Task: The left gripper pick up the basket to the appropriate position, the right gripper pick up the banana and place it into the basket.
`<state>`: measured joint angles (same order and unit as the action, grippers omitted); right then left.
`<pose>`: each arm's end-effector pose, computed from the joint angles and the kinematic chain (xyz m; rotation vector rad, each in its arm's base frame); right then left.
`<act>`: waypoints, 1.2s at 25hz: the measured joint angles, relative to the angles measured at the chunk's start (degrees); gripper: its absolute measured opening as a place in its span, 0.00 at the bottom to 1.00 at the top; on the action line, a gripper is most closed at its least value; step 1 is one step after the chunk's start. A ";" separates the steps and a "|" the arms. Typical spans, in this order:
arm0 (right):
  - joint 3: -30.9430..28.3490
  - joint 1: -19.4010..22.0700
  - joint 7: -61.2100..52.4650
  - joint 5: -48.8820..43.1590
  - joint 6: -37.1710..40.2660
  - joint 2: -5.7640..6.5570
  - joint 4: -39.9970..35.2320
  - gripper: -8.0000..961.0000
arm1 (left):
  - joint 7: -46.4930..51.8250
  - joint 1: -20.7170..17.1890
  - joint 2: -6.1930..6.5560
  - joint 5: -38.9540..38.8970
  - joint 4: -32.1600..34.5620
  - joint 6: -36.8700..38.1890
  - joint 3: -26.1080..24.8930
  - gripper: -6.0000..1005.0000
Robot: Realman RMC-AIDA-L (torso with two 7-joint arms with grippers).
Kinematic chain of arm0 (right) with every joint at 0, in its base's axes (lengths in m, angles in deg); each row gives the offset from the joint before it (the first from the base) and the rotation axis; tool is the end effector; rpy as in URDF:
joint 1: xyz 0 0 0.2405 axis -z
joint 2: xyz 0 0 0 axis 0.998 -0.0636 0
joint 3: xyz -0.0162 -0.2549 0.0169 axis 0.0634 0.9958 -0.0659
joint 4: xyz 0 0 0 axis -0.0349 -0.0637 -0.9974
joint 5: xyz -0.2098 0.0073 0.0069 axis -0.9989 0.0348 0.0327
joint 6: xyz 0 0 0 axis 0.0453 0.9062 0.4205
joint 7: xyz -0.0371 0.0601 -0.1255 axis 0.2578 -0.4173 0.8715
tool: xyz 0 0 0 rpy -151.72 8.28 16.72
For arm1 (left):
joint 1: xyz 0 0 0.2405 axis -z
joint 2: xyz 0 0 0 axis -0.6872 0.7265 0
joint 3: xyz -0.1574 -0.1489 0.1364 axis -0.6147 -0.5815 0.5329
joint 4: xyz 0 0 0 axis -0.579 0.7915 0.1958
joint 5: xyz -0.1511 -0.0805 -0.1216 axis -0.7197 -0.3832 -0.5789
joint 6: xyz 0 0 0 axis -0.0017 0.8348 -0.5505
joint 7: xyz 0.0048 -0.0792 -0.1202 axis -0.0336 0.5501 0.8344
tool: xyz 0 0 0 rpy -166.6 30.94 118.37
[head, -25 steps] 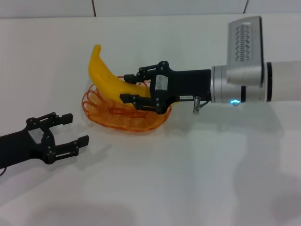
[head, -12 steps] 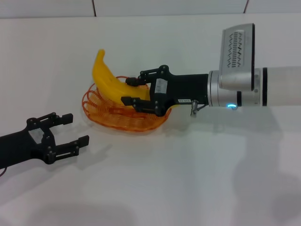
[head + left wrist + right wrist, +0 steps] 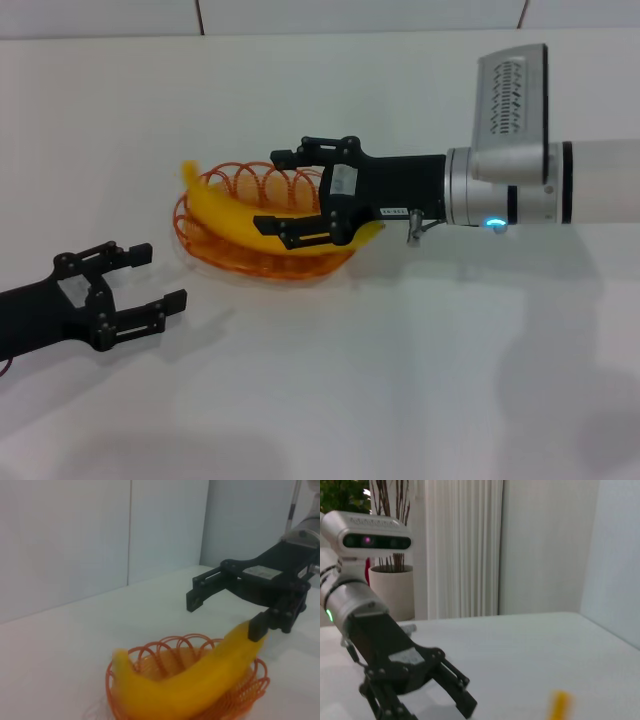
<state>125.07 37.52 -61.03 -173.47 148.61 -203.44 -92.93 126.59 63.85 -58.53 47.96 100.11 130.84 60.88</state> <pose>0.2066 0.3631 -0.0836 -2.7942 0.1657 0.6748 -0.3212 0.2880 -0.0066 -2.6235 -0.4891 -0.5946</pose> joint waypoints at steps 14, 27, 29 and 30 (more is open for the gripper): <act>-0.59 15.79 -8.61 -0.16 14.53 1.05 -19.50 0.87 | -0.51 -1.13 0.14 0.00 0.02 0.00 -0.31 0.80; 0.08 19.59 -5.92 -7.14 13.55 2.11 -19.80 0.87 | -2.50 -2.17 0.04 -0.59 0.02 0.06 -3.47 0.80; 0.09 19.53 -3.51 -8.13 12.85 1.49 -19.55 0.87 | -2.67 -2.02 -0.05 -0.62 0.02 0.07 -3.47 0.80; 0.09 19.43 -3.03 -8.31 11.98 1.28 -19.47 0.87 | -2.71 -1.94 -0.08 -0.63 0.02 0.08 -3.47 0.80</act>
<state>125.16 56.95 -64.06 -181.78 160.59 -202.16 -112.40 123.89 61.90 -58.61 47.33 100.13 130.91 57.41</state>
